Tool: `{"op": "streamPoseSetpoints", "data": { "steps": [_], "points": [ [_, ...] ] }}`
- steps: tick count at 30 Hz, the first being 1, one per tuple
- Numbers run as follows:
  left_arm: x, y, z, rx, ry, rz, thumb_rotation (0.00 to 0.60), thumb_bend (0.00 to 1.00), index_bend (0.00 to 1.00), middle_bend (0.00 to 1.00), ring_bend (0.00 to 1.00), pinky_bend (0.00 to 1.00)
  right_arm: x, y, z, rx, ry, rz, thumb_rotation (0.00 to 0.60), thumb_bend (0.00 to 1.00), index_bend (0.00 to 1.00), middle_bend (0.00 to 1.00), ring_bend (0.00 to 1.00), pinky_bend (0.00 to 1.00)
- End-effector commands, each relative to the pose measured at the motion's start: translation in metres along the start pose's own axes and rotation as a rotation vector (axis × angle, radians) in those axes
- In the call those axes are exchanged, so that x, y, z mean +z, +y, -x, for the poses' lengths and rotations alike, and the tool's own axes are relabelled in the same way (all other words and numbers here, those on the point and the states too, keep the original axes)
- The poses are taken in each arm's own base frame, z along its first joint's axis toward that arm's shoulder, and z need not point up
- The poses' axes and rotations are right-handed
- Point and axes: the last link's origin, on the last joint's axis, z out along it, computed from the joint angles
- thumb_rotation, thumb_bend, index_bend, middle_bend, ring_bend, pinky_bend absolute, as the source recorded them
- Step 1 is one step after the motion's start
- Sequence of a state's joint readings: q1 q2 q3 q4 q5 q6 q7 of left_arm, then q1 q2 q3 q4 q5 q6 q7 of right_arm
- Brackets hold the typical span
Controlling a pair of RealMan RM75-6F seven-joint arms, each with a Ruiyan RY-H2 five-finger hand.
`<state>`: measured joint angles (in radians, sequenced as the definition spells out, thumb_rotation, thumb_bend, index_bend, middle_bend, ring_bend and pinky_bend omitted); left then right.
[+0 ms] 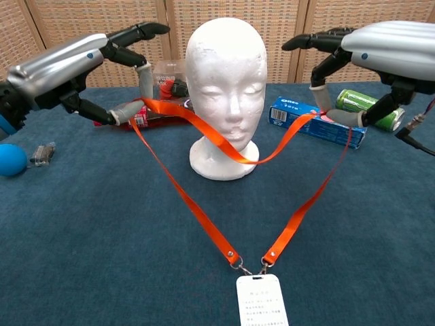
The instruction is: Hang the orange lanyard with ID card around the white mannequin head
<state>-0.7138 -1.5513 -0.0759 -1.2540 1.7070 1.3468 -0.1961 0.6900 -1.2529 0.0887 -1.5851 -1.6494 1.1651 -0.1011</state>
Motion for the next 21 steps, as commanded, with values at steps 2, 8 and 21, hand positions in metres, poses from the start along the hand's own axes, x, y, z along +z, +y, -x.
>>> {"op": "streamPoseSetpoints", "data": {
  "steps": [2, 8, 21],
  "points": [
    [0.009, -0.003, -0.016, -0.003, 0.038, -0.032, 0.600, 0.48, 0.72, 0.00, 0.00, 0.00, 0.005, 0.001, -0.016, 0.048, 0.046, 0.022, 0.600, 0.72, 0.77, 0.05, 0.00, 0.00],
    [0.022, -0.008, -0.043, -0.053, 0.064, -0.105, 0.600, 0.48, 0.72, 0.00, 0.00, 0.00, 0.015, 0.007, -0.048, 0.189, 0.129, 0.084, 0.600, 0.72, 0.77, 0.06, 0.00, 0.00],
    [0.051, -0.009, -0.079, -0.231, 0.048, -0.233, 0.600, 0.48, 0.72, 0.00, 0.00, 0.00, 0.039, 0.032, -0.102, 0.449, 0.275, 0.209, 0.600, 0.72, 0.77, 0.08, 0.00, 0.00]
  ]
}}
